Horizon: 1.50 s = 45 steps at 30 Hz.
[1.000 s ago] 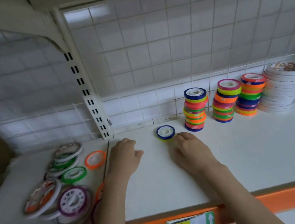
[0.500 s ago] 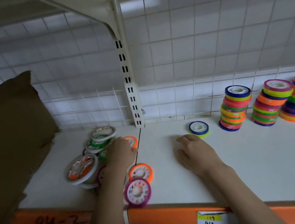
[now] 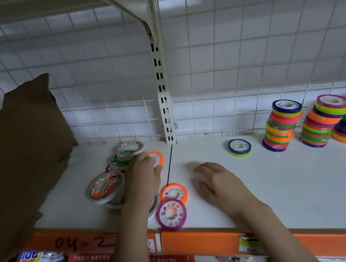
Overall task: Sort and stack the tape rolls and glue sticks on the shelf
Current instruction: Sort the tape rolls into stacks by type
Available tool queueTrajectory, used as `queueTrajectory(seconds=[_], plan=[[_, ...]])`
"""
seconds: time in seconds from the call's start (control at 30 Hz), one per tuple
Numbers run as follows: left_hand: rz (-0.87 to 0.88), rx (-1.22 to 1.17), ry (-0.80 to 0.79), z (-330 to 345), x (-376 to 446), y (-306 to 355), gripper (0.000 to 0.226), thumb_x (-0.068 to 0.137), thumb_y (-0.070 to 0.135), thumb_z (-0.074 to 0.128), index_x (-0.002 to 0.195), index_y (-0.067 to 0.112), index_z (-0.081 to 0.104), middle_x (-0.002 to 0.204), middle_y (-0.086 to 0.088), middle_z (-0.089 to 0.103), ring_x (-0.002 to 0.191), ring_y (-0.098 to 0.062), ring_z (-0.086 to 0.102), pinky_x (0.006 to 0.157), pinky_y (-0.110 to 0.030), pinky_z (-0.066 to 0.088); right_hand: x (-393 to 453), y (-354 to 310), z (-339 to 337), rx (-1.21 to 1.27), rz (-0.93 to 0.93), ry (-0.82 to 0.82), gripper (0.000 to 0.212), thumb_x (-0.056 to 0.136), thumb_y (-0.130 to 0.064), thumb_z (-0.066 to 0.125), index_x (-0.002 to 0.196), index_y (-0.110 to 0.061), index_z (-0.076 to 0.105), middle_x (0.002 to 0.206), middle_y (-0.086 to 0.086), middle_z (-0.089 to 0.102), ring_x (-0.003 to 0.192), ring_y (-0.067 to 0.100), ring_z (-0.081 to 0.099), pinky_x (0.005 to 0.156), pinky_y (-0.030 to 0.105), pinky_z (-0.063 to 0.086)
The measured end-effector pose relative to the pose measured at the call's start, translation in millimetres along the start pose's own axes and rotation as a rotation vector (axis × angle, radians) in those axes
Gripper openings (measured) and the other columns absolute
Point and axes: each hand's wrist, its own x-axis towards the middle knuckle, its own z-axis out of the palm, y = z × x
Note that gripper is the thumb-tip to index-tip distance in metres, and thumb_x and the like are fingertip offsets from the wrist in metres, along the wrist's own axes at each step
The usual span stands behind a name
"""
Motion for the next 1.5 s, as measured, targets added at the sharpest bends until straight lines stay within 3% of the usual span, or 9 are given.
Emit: queueTrajectory(seconds=[0.13,0.37,0.5,0.6,0.7,0.87,1.23,1.37,1.5], plan=[[-0.019,-0.059,0.027,-12,-24,-4,0.035,0.092,0.022,0.055,0.118,-0.001,0.059,0.13,-0.012,0.05,0.117,-0.027,0.048,0.098,-0.034,0.037,-5,-20,1,0.035,-0.114,-0.066,0.039,0.091,-0.02,0.042,0.127,-0.018,0.057,0.134,-0.001,0.052,0.125,0.016,0.045,0.099,0.019,0.035],[-0.051,-0.085,0.022,-26,-58,-17,0.032,0.093,0.02,0.053,0.116,-0.001,0.061,0.131,-0.009,0.048,0.117,-0.024,0.048,0.096,-0.031,0.035,-23,-40,4,0.123,-0.168,-0.106,0.042,0.084,-0.017,0.046,0.122,-0.023,0.062,0.132,-0.005,0.055,0.125,0.014,0.049,0.1,0.028,0.044],[-0.045,-0.124,0.005,-26,-73,-23,0.031,0.093,0.018,0.054,0.119,0.001,0.06,0.131,-0.007,0.047,0.117,-0.022,0.047,0.097,-0.031,0.036,-26,-44,1,0.079,-0.2,-0.202,0.04,0.09,-0.009,0.05,0.125,-0.026,0.06,0.143,-0.013,0.043,0.133,-0.002,0.032,0.11,0.021,0.03],[-0.043,-0.144,0.001,-25,-79,-24,0.032,0.092,0.018,0.055,0.119,0.002,0.06,0.13,-0.006,0.047,0.117,-0.023,0.049,0.098,-0.034,0.04,-25,-46,-2,0.017,-0.197,-0.27,0.041,0.093,-0.016,0.053,0.131,-0.029,0.053,0.147,-0.014,0.035,0.135,0.0,0.028,0.105,0.009,0.02],[-0.033,-0.144,0.007,-27,-82,-24,0.032,0.092,0.018,0.055,0.12,0.003,0.06,0.13,-0.007,0.048,0.117,-0.023,0.049,0.098,-0.036,0.04,-25,-48,-2,-0.018,-0.145,-0.287,0.04,0.091,-0.031,0.057,0.131,-0.032,0.052,0.148,-0.014,0.034,0.133,0.006,0.033,0.107,0.019,0.028],[-0.012,-0.159,0.017,-30,-85,-24,0.032,0.093,0.019,0.054,0.121,0.005,0.059,0.132,-0.005,0.047,0.117,-0.022,0.049,0.099,-0.036,0.041,-29,-49,8,-0.038,-0.088,-0.237,0.035,0.093,-0.03,0.053,0.128,-0.026,0.053,0.143,-0.004,0.039,0.124,0.018,0.046,0.101,0.027,0.038],[0.125,-0.186,0.007,-3,-63,10,0.028,0.088,0.015,0.06,0.11,-0.001,0.066,0.126,-0.011,0.054,0.112,-0.029,0.053,0.096,-0.035,0.041,-55,-2,-13,-0.002,0.156,0.128,0.031,0.09,-0.017,0.056,0.116,-0.002,0.053,0.129,0.016,0.046,0.112,0.033,0.051,0.089,0.023,0.037],[0.181,-0.22,0.03,13,-50,36,0.024,0.084,0.012,0.065,0.102,-0.002,0.068,0.117,-0.013,0.059,0.106,-0.033,0.056,0.093,-0.04,0.045,-56,32,-29,-0.047,0.232,0.137,0.032,0.091,-0.015,0.055,0.119,0.0,0.052,0.131,0.018,0.046,0.116,0.033,0.048,0.094,0.029,0.037],[0.203,-0.22,0.065,23,-43,59,0.022,0.081,0.011,0.069,0.099,-0.001,0.07,0.111,-0.013,0.062,0.102,-0.034,0.058,0.09,-0.039,0.047,-46,60,-46,-0.071,0.254,0.137,0.027,0.091,-0.014,0.056,0.114,0.0,0.055,0.121,0.017,0.053,0.107,0.033,0.052,0.087,0.028,0.039]])
